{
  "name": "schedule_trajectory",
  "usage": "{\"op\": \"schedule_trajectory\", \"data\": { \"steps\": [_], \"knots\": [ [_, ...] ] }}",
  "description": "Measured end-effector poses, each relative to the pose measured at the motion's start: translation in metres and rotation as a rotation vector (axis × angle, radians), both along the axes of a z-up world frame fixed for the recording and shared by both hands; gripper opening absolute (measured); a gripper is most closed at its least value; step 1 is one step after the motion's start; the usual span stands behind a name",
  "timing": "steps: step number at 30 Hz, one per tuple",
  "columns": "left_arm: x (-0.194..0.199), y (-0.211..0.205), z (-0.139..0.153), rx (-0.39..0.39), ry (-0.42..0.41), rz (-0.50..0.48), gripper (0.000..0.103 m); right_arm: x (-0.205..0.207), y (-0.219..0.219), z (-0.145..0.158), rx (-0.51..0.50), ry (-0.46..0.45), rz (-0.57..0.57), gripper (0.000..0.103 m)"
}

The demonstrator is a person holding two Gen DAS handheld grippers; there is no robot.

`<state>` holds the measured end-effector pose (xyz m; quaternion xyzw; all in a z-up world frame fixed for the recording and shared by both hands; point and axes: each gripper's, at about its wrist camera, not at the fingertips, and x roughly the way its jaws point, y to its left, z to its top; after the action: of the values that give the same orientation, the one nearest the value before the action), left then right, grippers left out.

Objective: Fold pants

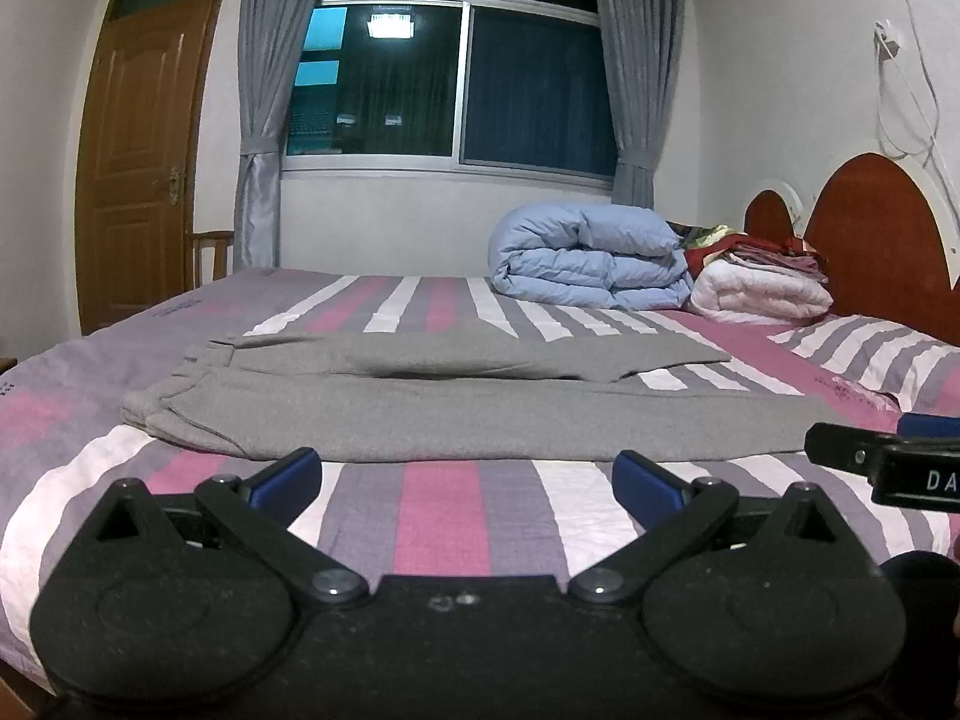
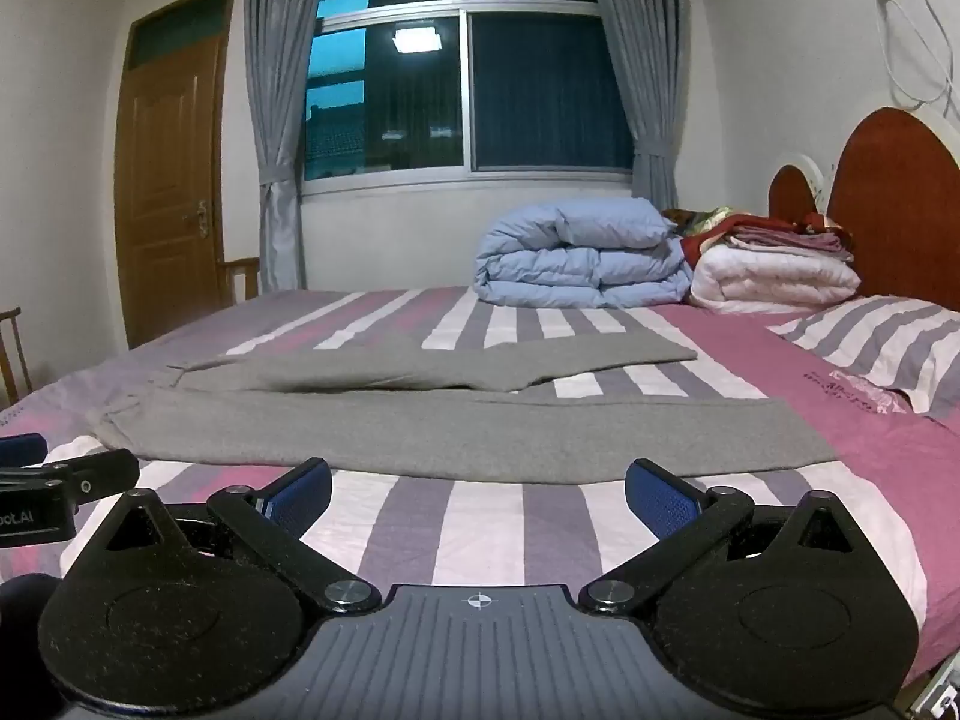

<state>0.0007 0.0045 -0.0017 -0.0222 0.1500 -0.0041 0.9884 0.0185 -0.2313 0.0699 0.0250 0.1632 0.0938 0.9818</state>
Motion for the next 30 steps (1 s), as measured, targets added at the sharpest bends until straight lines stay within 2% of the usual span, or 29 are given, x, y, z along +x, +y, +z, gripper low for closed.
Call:
{"op": "schedule_trajectory", "data": {
  "steps": [30],
  "knots": [
    [-0.0007, -0.001, 0.0005, 0.01, -0.002, 0.0, 0.097, 0.0002, -0.0002, 0.0016, 0.001, 0.003, -0.002, 0.103]
  ]
}}
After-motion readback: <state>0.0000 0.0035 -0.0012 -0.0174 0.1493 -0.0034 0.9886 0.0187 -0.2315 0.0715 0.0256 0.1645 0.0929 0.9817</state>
